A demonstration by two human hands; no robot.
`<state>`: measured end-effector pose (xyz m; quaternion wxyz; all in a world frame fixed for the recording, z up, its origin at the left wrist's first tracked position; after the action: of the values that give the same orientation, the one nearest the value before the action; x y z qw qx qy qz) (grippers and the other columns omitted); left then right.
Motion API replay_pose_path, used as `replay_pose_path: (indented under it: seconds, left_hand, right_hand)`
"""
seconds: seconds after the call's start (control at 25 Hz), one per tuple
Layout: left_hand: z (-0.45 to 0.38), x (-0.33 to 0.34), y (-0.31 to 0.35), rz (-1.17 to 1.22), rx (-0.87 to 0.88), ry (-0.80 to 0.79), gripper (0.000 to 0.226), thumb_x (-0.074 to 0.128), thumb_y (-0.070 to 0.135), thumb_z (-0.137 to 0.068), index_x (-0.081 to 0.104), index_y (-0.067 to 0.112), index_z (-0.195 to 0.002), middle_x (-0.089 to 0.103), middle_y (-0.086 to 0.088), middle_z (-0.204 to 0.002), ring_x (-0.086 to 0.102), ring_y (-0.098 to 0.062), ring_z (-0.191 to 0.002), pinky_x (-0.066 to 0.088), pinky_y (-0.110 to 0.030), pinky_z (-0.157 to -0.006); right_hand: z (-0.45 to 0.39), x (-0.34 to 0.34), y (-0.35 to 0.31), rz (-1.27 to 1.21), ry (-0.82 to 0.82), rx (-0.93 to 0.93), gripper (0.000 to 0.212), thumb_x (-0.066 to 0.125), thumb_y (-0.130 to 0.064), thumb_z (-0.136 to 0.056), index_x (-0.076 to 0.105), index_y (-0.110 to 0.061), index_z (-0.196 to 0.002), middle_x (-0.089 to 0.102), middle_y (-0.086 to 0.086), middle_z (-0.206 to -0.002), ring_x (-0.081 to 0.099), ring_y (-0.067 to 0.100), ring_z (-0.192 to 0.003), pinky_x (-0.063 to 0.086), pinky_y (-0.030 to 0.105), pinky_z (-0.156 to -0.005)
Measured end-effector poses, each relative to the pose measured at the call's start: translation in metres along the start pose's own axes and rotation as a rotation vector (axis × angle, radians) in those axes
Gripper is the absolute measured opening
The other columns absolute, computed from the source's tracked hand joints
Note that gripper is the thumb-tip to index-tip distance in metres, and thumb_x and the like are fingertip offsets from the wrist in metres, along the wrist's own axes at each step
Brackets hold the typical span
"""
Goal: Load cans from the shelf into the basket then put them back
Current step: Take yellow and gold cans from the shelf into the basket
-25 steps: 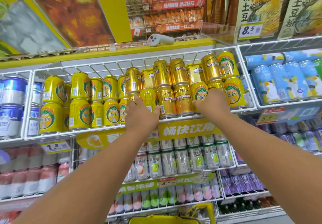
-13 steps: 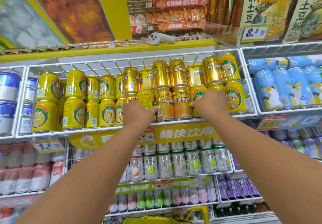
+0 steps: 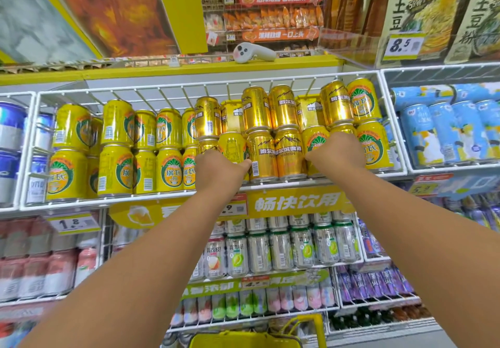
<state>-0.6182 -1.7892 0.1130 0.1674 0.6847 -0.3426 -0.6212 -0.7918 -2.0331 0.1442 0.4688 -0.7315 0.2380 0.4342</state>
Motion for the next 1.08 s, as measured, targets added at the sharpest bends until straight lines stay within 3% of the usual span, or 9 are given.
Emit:
replay_pose_path:
  seconds: [0.12, 0.24, 0.36, 0.48, 0.68, 0.8, 0.92, 1.0, 1.08]
  left_hand:
    - [-0.004, 0.002, -0.002, 0.001, -0.003, -0.001, 0.061, 0.078, 0.065, -0.07, 0.042, 0.016, -0.068, 0.059, -0.008, -0.098, 0.063, -0.027, -0.075, 0.035, -0.027, -0.047]
    - [-0.008, 0.006, -0.005, 0.014, 0.001, -0.012, 0.065, 0.077, 0.069, -0.066, 0.056, 0.011, -0.086, 0.064, -0.013, -0.102, 0.065, -0.03, -0.081, 0.037, -0.029, -0.049]
    - [-0.008, 0.006, -0.005, 0.012, 0.005, -0.004, 0.068, 0.077, 0.068, -0.067, 0.055, 0.01, -0.094, 0.063, -0.013, -0.105, 0.065, -0.03, -0.082, 0.04, -0.03, -0.053]
    - [-0.007, 0.006, -0.006, 0.002, 0.002, 0.004, 0.069, 0.076, 0.069, -0.067, 0.053, 0.01, -0.095, 0.062, -0.013, -0.105, 0.065, -0.03, -0.082, 0.045, -0.032, -0.056]
    - [-0.004, 0.004, -0.004, 0.003, 0.006, -0.001, 0.068, 0.076, 0.066, -0.071, 0.054, 0.009, -0.103, 0.058, -0.01, -0.112, 0.064, -0.03, -0.087, 0.048, -0.035, -0.062]
    - [-0.004, 0.003, -0.004, 0.003, -0.003, 0.0, 0.068, 0.075, 0.067, -0.071, 0.057, 0.008, -0.098, 0.061, -0.013, -0.111, 0.065, -0.031, -0.084, 0.048, -0.032, -0.057]
    - [-0.003, 0.002, -0.006, 0.039, -0.014, 0.004, 0.06, 0.075, 0.067, -0.07, 0.055, 0.011, -0.08, 0.063, -0.012, -0.101, 0.064, -0.029, -0.078, 0.037, -0.029, -0.05]
    - [0.0, -0.002, -0.005, 0.053, -0.011, 0.014, 0.064, 0.073, 0.071, -0.066, 0.059, 0.011, -0.085, 0.063, -0.012, -0.101, 0.064, -0.03, -0.081, 0.042, -0.032, -0.054]
    - [0.003, -0.009, -0.006, 0.056, -0.009, 0.049, 0.075, 0.067, 0.077, -0.06, 0.065, 0.009, -0.093, 0.065, -0.012, -0.102, 0.066, -0.031, -0.083, 0.047, -0.035, -0.056]
  right_hand:
    - [0.001, -0.003, 0.001, -0.029, -0.009, 0.001, 0.052, 0.083, -0.045, -0.068, 0.068, -0.01, -0.104, 0.066, 0.009, -0.106, 0.066, 0.031, -0.093, 0.047, 0.033, -0.064]
    - [-0.001, -0.004, 0.001, -0.016, -0.02, -0.013, 0.058, 0.084, -0.045, -0.069, 0.064, -0.01, -0.111, 0.066, 0.009, -0.11, 0.066, 0.031, -0.097, 0.047, 0.033, -0.066]
    - [-0.004, -0.005, -0.006, 0.002, -0.025, -0.137, 0.082, 0.085, -0.04, -0.07, 0.042, -0.015, -0.136, 0.062, 0.012, -0.113, 0.064, 0.035, -0.099, 0.046, 0.036, -0.067]
    - [-0.008, -0.002, -0.015, 0.086, -0.093, -0.248, 0.101, 0.081, -0.041, -0.075, 0.02, -0.032, -0.156, 0.06, 0.011, -0.121, 0.062, 0.035, -0.107, 0.051, 0.04, -0.075]
    - [-0.01, -0.004, -0.015, 0.041, -0.133, -0.256, 0.092, 0.083, -0.041, -0.073, 0.036, -0.029, -0.151, 0.056, 0.011, -0.137, 0.058, 0.035, -0.117, 0.052, 0.043, -0.088]
    - [-0.003, -0.01, -0.012, -0.005, -0.08, -0.256, 0.085, 0.082, -0.032, -0.076, 0.038, -0.031, -0.149, 0.038, 0.016, -0.144, 0.061, 0.041, -0.109, 0.053, 0.046, -0.091]
    - [0.007, -0.014, -0.015, 0.005, 0.018, -0.306, 0.075, 0.078, -0.027, -0.078, 0.039, -0.03, -0.142, 0.053, 0.016, -0.129, 0.065, 0.04, -0.096, 0.052, 0.041, -0.074]
    - [0.01, -0.014, -0.015, -0.017, 0.049, -0.343, 0.073, 0.078, -0.025, -0.077, 0.039, -0.03, -0.14, 0.061, 0.013, -0.117, 0.065, 0.037, -0.092, 0.045, 0.036, -0.066]
    - [0.009, -0.016, -0.01, -0.1, 0.042, -0.349, 0.075, 0.079, -0.025, -0.076, 0.04, -0.032, -0.139, 0.06, 0.01, -0.119, 0.064, 0.033, -0.091, 0.042, 0.034, -0.065]
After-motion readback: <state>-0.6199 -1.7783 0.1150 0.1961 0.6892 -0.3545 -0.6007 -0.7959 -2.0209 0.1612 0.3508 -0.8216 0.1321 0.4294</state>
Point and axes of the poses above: each hand's wrist, its own z-axis away from the middle knuckle, its own x-axis out of the palm, y = z × x, the point moved 9 cm from there along -z, towards the middle knuckle
